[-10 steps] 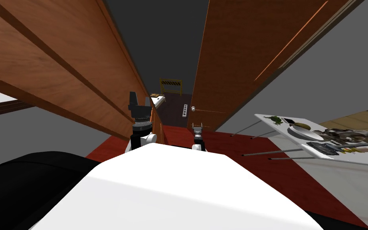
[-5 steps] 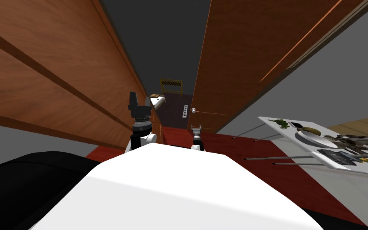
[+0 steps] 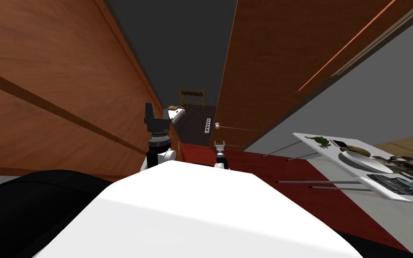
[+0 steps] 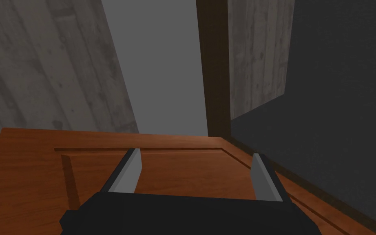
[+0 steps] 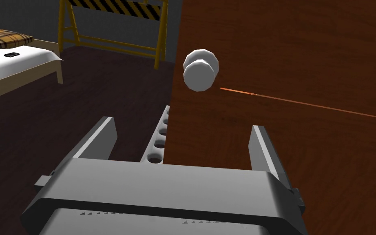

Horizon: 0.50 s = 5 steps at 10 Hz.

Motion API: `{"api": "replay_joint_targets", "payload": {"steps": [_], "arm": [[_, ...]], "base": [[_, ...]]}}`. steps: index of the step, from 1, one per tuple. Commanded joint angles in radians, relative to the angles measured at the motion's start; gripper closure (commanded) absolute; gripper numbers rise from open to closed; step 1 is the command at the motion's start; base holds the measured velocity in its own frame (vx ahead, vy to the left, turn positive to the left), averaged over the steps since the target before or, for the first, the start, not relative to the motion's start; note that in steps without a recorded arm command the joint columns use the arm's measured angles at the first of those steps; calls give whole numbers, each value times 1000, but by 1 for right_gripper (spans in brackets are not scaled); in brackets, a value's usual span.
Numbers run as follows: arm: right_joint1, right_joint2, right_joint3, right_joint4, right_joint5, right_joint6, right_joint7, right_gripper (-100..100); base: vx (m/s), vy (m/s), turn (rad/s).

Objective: Pull the door open

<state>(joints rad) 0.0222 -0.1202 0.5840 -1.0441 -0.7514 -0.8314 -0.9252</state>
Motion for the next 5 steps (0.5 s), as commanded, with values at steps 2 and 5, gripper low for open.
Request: {"api": "replay_joint_targets", "payload": {"steps": [2,5], "arm": [[-19,0,20,45,-28,-12,-35,-100],[-54,-1,57,127,-80,-33,-98,-100]], "base": [[92,-11,-6],[177,10,-33]]}}
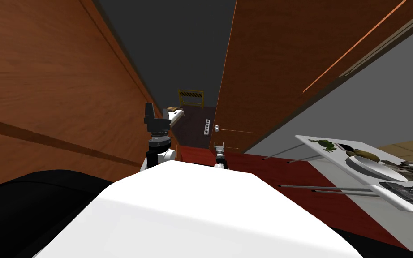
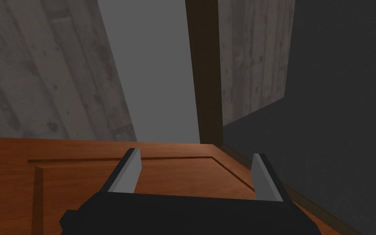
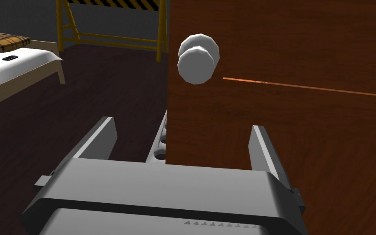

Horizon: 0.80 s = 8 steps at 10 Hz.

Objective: Pull the door open

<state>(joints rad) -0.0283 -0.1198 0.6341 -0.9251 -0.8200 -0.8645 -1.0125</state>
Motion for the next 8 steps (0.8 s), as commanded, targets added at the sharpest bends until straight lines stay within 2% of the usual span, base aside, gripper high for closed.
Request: {"api": "replay_joint_targets", "payload": {"steps": [1,4,5,8], "arm": [[-11,-2,16,27,-24,-5,-26,-100],[-31,-2,38,76,-55,-18,-63,-100],[-27,-3,34,66,-48,-16,-56,-100],[-34,-9,16,80,-54,-14,-65,-100]], "base": [[219,0,-49],[208,50,-50],[84,20,-11],[-36,-48,243]]}}
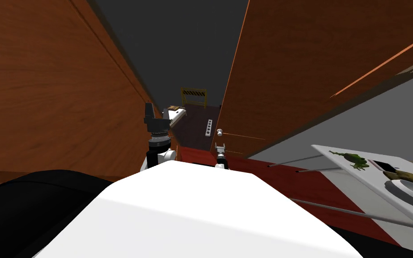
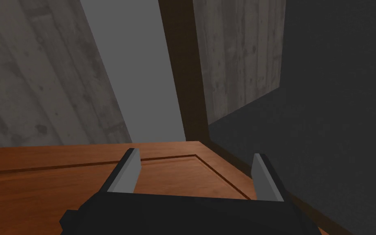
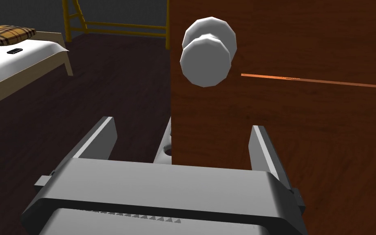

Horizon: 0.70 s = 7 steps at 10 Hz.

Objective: Pull the door open

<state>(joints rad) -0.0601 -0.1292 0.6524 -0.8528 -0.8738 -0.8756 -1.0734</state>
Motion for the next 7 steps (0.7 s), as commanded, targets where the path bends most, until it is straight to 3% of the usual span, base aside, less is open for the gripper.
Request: {"api": "replay_joint_targets", "payload": {"steps": [1,5,7], "arm": [[-4,-4,-9,12,-4,-3,-6,-100],[-17,-32,-52,31,-35,-5,-22,-100],[-28,-56,-87,48,-61,-5,-34,-100]], "base": [[-79,-66,246],[-41,-40,273],[49,7,102]]}}
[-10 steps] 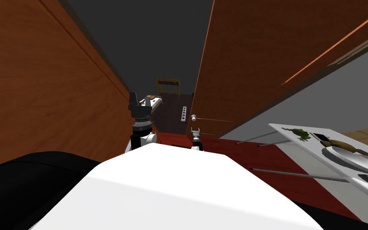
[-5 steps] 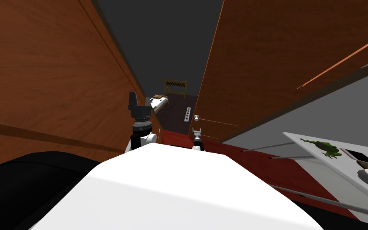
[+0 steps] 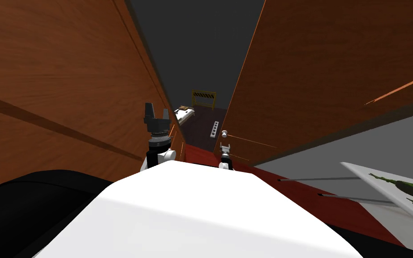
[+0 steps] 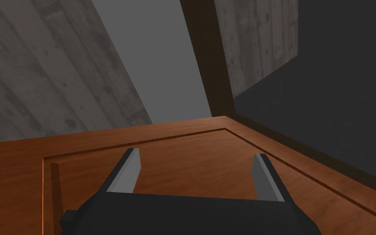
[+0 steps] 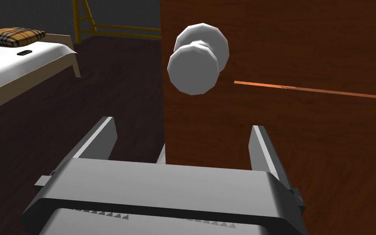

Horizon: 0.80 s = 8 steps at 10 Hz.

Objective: Pull the door open

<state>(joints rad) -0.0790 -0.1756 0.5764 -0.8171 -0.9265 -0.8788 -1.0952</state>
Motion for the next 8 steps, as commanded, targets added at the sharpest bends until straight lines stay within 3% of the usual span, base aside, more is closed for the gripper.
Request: {"api": "replay_joint_targets", "payload": {"steps": [1,8], "arm": [[-10,-13,-15,14,-12,-2,-13,-100],[-16,-25,-30,20,-29,-4,-21,-100]], "base": [[227,76,-39],[189,38,-46]]}}
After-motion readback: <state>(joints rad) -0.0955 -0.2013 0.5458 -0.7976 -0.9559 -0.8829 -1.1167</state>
